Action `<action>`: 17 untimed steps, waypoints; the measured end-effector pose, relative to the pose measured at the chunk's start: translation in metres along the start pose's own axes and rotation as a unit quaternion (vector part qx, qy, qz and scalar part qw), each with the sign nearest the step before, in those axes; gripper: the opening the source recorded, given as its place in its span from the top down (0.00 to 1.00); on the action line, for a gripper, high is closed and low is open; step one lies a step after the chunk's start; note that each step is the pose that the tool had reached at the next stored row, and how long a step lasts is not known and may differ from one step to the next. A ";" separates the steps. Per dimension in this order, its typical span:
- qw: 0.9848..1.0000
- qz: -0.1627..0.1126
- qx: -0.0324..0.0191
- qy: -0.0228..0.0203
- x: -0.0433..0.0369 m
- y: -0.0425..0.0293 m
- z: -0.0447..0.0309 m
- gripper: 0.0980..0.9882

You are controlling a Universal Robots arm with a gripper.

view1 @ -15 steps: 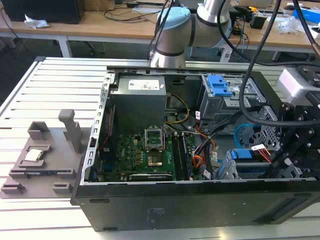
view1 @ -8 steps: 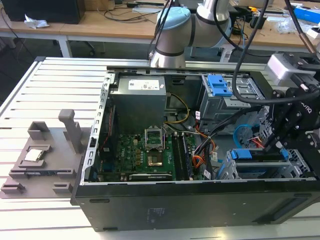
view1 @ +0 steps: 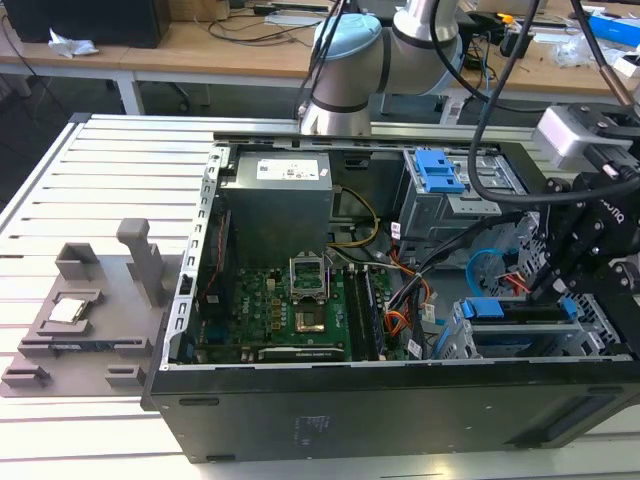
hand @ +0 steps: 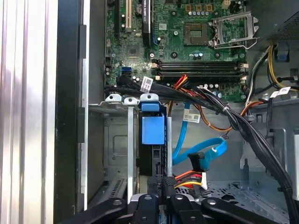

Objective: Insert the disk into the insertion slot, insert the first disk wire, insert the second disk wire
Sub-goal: 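Insert the first disk wire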

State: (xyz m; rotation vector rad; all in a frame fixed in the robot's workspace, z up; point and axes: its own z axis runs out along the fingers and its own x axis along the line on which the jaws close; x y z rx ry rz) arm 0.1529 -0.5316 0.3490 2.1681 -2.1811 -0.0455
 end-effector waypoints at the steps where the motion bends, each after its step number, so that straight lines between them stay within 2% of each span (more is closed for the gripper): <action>1: 1.000 0.000 0.000 0.000 -0.0008 -0.0003 0.0006 0.93; 17: 1.000 0.000 -0.001 -0.001 -0.0012 -0.0056 0.0028 0.93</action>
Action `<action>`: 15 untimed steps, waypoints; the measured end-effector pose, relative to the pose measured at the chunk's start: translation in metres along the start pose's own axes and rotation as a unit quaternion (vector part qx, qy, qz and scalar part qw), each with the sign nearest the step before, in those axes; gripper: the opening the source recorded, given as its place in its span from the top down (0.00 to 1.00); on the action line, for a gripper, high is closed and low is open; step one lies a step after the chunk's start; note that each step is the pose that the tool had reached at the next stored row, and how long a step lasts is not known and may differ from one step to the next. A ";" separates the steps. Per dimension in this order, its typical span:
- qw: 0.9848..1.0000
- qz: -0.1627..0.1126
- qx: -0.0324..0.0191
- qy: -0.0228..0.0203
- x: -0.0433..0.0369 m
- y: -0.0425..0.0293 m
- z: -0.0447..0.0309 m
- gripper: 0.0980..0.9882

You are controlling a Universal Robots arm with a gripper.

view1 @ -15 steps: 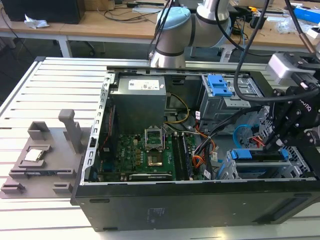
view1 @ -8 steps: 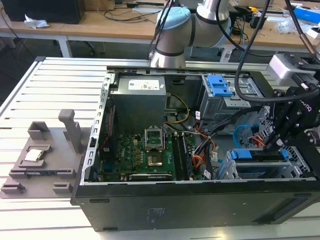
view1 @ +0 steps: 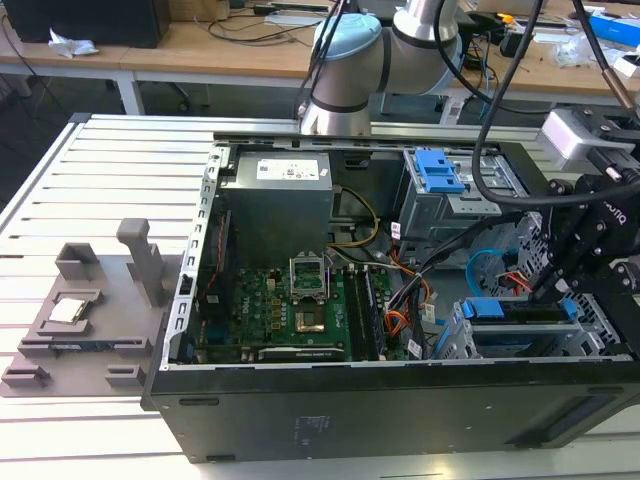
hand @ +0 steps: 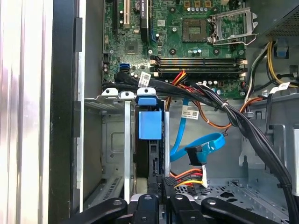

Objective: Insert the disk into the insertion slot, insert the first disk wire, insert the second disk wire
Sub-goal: 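Insert the first disk wire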

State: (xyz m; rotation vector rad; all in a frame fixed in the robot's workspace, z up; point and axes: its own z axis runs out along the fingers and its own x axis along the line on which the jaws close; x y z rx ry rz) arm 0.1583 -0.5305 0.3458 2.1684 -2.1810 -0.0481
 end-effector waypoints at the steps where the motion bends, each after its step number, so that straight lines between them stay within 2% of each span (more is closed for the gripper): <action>1: 1.000 0.000 0.000 0.000 0.0007 -0.0001 0.0002 0.93; 6: 1.000 0.000 0.000 -0.001 0.0028 -0.0003 0.0011 0.93; 15: 1.000 0.000 -0.001 -0.001 0.0027 -0.0039 0.0085 0.93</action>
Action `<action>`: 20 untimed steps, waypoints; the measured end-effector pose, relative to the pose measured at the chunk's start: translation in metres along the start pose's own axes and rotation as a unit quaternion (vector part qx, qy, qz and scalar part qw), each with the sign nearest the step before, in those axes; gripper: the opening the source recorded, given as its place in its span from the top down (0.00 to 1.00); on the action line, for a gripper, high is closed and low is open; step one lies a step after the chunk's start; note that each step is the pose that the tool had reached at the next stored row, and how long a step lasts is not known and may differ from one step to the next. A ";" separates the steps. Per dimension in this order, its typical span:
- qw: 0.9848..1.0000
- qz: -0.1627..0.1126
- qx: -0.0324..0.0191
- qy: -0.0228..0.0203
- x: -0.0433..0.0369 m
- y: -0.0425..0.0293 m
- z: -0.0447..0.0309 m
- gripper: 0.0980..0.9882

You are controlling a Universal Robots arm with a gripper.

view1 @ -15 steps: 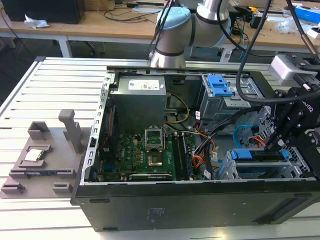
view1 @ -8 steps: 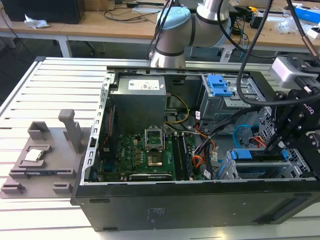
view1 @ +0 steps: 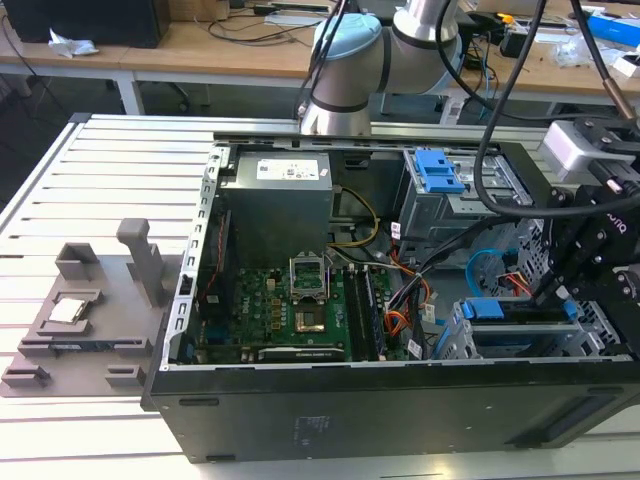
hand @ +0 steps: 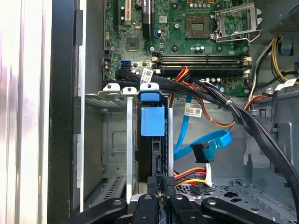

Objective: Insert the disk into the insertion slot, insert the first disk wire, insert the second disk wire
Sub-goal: 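Insert the first disk wire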

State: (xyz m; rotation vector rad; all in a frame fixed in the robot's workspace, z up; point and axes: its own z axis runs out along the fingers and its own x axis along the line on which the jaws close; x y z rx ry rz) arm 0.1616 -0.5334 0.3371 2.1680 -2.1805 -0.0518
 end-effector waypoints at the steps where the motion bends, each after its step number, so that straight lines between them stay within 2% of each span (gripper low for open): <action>1: 1.000 0.000 0.000 0.000 0.0000 0.0000 0.0001 0.93; 6: 1.000 0.000 0.000 -0.001 -0.0001 -0.0001 0.0015 0.92; 7: 1.000 0.000 0.000 -0.001 -0.0001 -0.0001 0.0008 0.85; 8: 1.000 0.000 0.000 0.000 0.0000 0.0000 -0.0005 0.85; 13: 1.000 0.000 0.000 0.000 -0.0006 0.0021 -0.0294 0.85; 14: 1.000 0.000 0.000 0.000 -0.0020 0.0027 -0.0380 0.85; 15: 1.000 0.000 0.000 0.000 -0.0039 0.0038 -0.0536 0.99; 16: 1.000 0.000 0.000 0.000 -0.0043 0.0046 -0.0644 0.99; 17: 1.000 0.000 0.000 0.000 -0.0041 0.0048 -0.0672 0.99; 20: 1.000 0.000 0.000 0.000 -0.0042 0.0048 -0.0674 0.99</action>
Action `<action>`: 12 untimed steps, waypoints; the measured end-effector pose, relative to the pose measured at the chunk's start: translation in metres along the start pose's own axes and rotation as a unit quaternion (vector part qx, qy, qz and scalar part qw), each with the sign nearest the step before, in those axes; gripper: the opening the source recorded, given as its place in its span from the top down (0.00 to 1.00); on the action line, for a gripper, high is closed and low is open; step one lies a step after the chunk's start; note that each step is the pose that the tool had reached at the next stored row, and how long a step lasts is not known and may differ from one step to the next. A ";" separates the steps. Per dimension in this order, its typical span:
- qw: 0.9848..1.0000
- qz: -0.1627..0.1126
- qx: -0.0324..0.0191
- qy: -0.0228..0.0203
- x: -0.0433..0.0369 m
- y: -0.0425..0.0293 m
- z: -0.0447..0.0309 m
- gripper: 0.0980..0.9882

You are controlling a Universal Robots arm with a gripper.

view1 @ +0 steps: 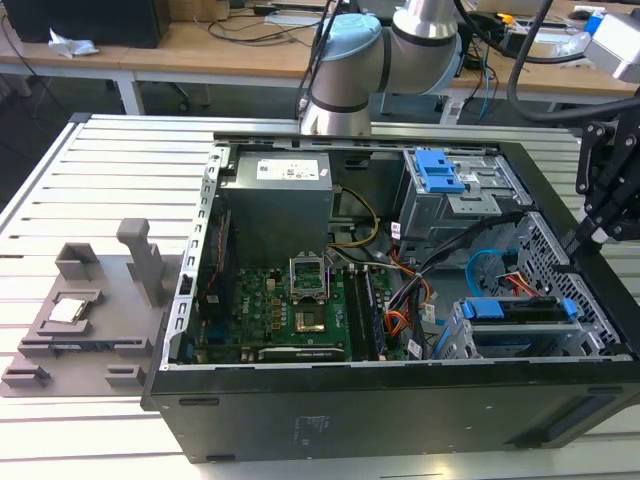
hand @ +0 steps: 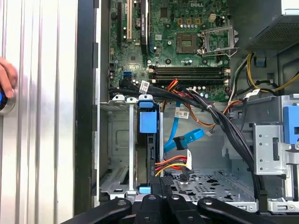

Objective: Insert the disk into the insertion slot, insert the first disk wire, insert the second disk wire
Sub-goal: 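Insert the first disk wire, then insert the second disk wire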

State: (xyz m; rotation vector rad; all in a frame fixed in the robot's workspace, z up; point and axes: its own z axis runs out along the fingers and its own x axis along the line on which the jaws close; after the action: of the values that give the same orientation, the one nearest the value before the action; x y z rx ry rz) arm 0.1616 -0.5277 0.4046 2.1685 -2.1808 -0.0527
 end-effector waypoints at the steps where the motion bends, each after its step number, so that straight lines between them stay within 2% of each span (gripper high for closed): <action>1: 1.000 0.000 0.000 0.000 0.0000 0.0000 0.0000 0.99; 12: 1.000 0.000 0.000 0.000 0.0000 0.0000 -0.0004 0.98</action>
State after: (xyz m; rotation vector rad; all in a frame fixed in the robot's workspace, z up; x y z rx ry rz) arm 0.1616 -0.5276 0.4049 2.1684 -2.1808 -0.0527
